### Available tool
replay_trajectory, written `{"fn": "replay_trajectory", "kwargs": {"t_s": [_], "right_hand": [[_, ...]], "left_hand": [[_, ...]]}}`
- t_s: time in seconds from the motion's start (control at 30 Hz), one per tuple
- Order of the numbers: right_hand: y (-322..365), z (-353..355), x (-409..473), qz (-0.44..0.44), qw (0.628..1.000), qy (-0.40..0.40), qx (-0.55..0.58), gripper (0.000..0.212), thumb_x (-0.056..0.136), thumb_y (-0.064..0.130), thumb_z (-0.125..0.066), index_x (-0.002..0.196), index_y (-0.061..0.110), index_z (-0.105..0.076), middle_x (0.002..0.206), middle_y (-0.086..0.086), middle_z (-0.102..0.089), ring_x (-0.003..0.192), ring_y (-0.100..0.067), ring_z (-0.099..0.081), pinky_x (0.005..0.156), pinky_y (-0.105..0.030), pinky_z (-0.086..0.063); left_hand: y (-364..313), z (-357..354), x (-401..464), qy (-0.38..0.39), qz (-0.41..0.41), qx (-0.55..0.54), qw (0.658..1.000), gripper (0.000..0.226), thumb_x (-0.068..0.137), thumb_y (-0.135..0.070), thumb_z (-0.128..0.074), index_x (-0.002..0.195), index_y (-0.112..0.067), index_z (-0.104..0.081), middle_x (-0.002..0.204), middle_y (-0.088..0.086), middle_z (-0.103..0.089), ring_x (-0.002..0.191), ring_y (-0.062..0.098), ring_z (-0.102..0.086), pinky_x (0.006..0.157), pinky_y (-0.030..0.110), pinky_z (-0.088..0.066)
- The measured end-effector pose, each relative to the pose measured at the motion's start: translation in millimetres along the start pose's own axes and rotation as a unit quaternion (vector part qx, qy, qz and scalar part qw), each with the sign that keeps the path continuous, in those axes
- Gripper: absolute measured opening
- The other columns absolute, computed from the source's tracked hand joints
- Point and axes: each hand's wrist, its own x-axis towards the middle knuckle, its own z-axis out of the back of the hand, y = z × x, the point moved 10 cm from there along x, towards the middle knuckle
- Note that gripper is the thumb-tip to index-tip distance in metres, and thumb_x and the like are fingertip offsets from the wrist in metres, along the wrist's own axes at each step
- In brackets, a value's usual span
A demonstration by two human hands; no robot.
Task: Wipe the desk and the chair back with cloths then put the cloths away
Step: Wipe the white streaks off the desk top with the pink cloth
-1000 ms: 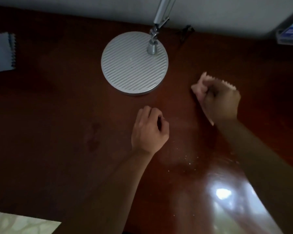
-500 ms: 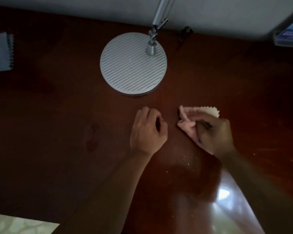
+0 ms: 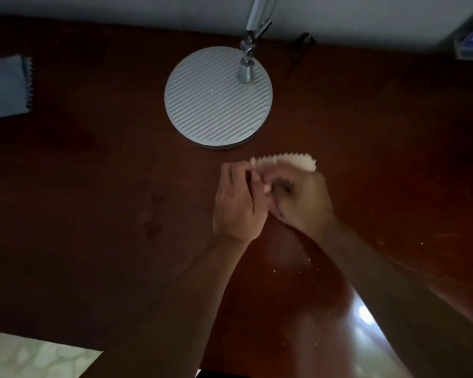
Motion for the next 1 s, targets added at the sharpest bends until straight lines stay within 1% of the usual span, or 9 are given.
{"fn": "replay_trajectory", "kwargs": {"t_s": [0.07, 0.17, 0.27, 0.37, 0.5, 0.6, 0.77, 0.87, 1.0], "right_hand": [[8, 0, -24, 0.034, 0.999, 0.012, 0.001, 0.029, 0.081, 0.018, -0.045, 0.079, 0.013, -0.074, 0.067, 0.013, -0.067, 0.048, 0.004, -0.056, 0.086, -0.023, -0.054], [2, 9, -1, 0.018, 1.0, -0.002, -0.008, 0.037, 0.082, 0.031, -0.044, 0.087, 0.015, -0.076, 0.073, 0.018, -0.065, 0.053, 0.008, -0.056, 0.059, -0.013, -0.049], [7, 5, 42, 0.003, 0.999, -0.031, -0.01, 0.05, 0.074, 0.038, -0.038, 0.098, 0.015, -0.075, 0.095, 0.007, -0.074, 0.079, -0.005, -0.067, 0.075, -0.016, -0.049], [7, -3, 48, -0.025, 0.999, -0.043, 0.007, 0.058, 0.064, 0.045, -0.036, 0.095, 0.015, -0.074, 0.093, 0.012, -0.071, 0.08, -0.005, -0.064, 0.076, -0.016, -0.047], [8, -14, 21, -0.038, 0.999, 0.011, -0.003, 0.024, 0.075, 0.019, -0.051, 0.086, 0.023, -0.073, 0.056, 0.033, -0.056, 0.056, 0.007, -0.057, 0.066, -0.022, -0.051], [8, -21, 0, -0.049, 0.998, 0.042, -0.007, 0.031, 0.075, -0.003, -0.053, 0.08, 0.021, -0.071, 0.052, 0.024, -0.059, 0.055, 0.005, -0.06, 0.056, -0.014, -0.044], [31, -27, -52, -0.016, 0.999, 0.028, 0.013, 0.024, 0.074, 0.026, -0.048, 0.077, 0.017, -0.07, 0.057, 0.022, -0.055, 0.054, 0.004, -0.057, 0.052, -0.009, -0.04], [39, -41, -96, -0.002, 1.0, -0.003, -0.018, 0.018, 0.074, 0.022, -0.064, 0.089, 0.015, -0.071, 0.079, 0.006, -0.065, 0.071, -0.007, -0.058, 0.063, -0.021, -0.049], [37, -51, -131, -0.061, 0.993, -0.092, -0.051, 0.051, 0.063, 0.0, -0.076, 0.112, 0.006, -0.067, 0.106, -0.005, -0.07, 0.105, -0.017, -0.056, 0.092, -0.023, -0.042]], "left_hand": [[1, -1, 0, 0.008, 0.0, 0.003, 1.0, 0.015, 0.095, -0.016, -0.052, 0.103, -0.004, -0.057, 0.098, 0.006, -0.054, 0.082, 0.014, -0.052, 0.071, 0.02, -0.038], [2, -2, 0, 0.011, 0.002, -0.004, 1.0, 0.013, 0.094, -0.013, -0.055, 0.104, -0.005, -0.058, 0.098, 0.003, -0.054, 0.082, 0.014, -0.053, 0.071, 0.021, -0.039], [3, 1, 0, -0.005, 0.006, -0.02, 1.0, 0.016, 0.094, -0.015, -0.052, 0.105, -0.005, -0.059, 0.098, -0.002, -0.052, 0.081, 0.005, -0.048, 0.07, 0.016, -0.039], [8, 4, 1, -0.028, 0.03, -0.031, 0.999, 0.014, 0.093, -0.012, -0.055, 0.103, -0.004, -0.06, 0.094, -0.001, -0.055, 0.079, 0.001, -0.044, 0.07, 0.007, -0.036], [15, 10, 7, -0.044, 0.087, -0.054, 0.994, 0.011, 0.087, -0.02, -0.058, 0.085, -0.009, -0.057, 0.08, -0.002, -0.058, 0.074, 0.01, -0.051, 0.069, 0.025, -0.043], [19, 14, 2, -0.008, 0.133, -0.048, 0.99, 0.016, 0.082, -0.029, -0.051, 0.078, -0.014, -0.055, 0.072, -0.007, -0.055, 0.073, 0.016, -0.055, 0.068, 0.033, -0.043], [21, 26, -30, 0.067, 0.136, 0.019, 0.988, 0.021, 0.079, -0.031, -0.045, 0.077, -0.013, -0.053, 0.07, -0.003, -0.057, 0.072, 0.021, -0.054, 0.068, 0.037, -0.041], [25, 40, -48, 0.023, 0.167, 0.017, 0.985, 0.026, 0.077, -0.032, -0.046, 0.079, -0.011, -0.06, 0.075, 0.001, -0.062, 0.08, 0.028, -0.059, 0.074, 0.038, -0.042], [18, 37, -53, 0.017, 0.132, 0.021, 0.991, 0.034, 0.074, -0.039, -0.043, 0.079, -0.012, -0.063, 0.077, 0.006, -0.067, 0.079, 0.028, -0.061, 0.071, 0.037, -0.042]]}}
